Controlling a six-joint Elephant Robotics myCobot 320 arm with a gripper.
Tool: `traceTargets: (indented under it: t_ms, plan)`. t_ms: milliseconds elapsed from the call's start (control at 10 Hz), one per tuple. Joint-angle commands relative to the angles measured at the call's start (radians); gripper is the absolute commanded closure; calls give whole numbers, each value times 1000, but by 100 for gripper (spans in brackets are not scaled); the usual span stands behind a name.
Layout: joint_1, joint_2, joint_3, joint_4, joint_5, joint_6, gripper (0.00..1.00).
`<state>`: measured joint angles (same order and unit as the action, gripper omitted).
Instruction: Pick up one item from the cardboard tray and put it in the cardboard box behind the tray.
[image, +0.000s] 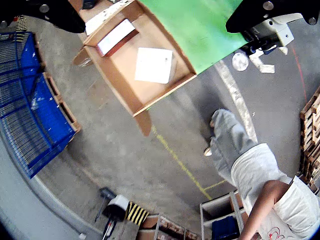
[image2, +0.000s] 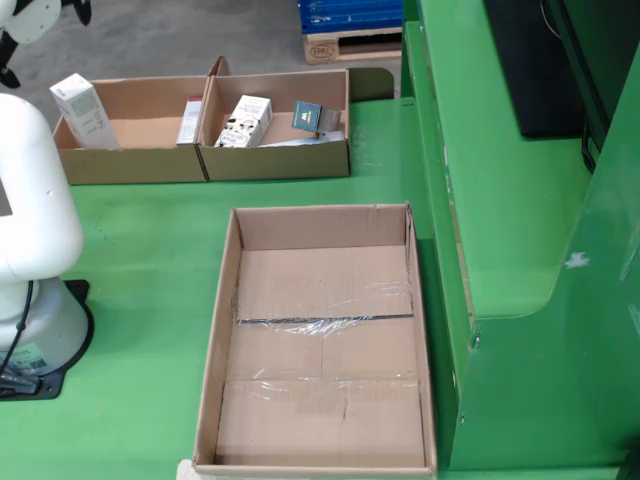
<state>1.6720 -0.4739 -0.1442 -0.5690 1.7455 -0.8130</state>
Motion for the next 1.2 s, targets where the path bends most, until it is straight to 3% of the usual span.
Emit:
traceTargets:
  t_ms: [0, 200, 600, 800, 900, 1100]
  plan:
    - [17, 324, -739, 444, -34, 33, 0]
    - [-8, 331, -698, 409, -26, 17, 0]
    - [-179, 275, -380, 125, 28, -93, 0]
    - [-354, 217, -138, -63, 91, -206, 0]
    - [-463, 92, 144, -216, 135, -281, 0]
    - [-750, 45, 144, -74, 247, -446, 0]
